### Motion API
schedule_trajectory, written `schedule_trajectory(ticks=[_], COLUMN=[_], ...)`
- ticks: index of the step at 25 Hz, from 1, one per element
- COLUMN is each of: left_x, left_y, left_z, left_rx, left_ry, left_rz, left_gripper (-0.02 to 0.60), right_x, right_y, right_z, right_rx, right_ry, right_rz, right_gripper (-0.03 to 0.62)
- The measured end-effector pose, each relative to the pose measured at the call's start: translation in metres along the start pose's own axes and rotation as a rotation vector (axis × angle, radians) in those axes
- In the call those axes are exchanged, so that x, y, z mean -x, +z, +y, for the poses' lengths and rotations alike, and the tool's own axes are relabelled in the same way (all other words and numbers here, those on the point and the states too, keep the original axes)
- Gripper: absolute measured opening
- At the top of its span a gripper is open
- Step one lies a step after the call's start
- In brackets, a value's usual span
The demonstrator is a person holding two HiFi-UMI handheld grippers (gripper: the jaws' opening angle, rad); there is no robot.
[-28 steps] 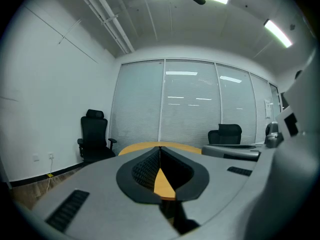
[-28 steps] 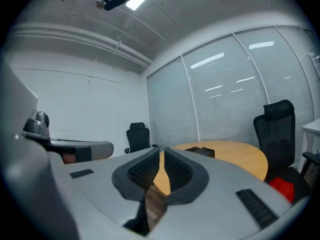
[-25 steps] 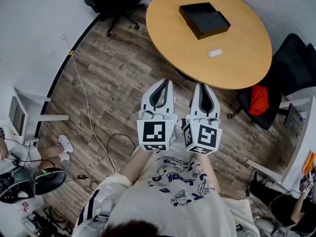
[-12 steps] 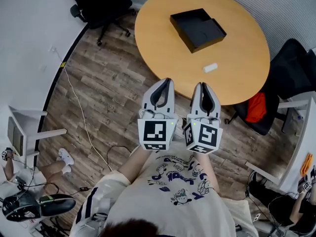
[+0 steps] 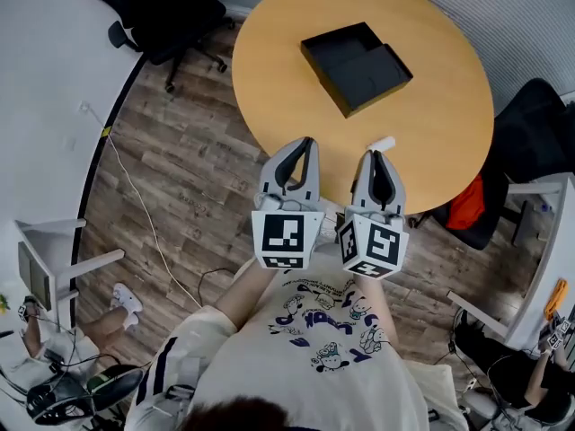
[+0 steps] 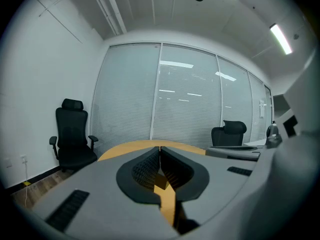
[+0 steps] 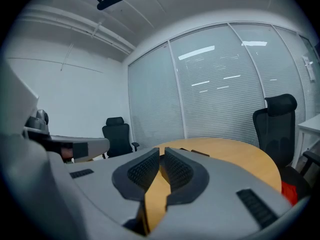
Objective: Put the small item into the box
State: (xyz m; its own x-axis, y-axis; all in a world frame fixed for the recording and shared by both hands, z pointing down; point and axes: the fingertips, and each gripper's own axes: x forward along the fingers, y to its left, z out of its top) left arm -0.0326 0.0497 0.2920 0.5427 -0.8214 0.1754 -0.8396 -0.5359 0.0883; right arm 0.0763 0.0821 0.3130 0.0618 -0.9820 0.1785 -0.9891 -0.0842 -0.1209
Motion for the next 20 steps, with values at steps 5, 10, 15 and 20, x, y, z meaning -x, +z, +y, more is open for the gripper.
schedule_trajectory(ticks=[5, 10, 15, 20], left_x=[-0.034, -0.06, -0.082, -0.097], left_y=[-0.002, -0.008, -0.024, -0.044], left_z=[0.008, 0.016, 0.015, 0.011], left_rx=[-0.003, -0.011, 0.002, 0.022], left_ry=[-0.035, -0.076, -0.109, -0.132], left_rz=[0.03, 0.054, 0.106, 0.155], left_gripper=[0.018, 0.018, 0.018, 0.018], right_x=[-0.032, -0.055, -0.067, -0.076], right_y=[-0.007, -0.017, -0.035, -0.053], right_z=[-0.012, -0.018, -0.03, -0.044], right_rx=[-0.025, -0.036, -0.041, -0.038], right_ry=[-0.042, -0.081, -0.114, -0.148], right_rz=[0.035, 0.063, 0.124, 0.17], right_gripper=[0.048, 0.048, 0.048, 0.048])
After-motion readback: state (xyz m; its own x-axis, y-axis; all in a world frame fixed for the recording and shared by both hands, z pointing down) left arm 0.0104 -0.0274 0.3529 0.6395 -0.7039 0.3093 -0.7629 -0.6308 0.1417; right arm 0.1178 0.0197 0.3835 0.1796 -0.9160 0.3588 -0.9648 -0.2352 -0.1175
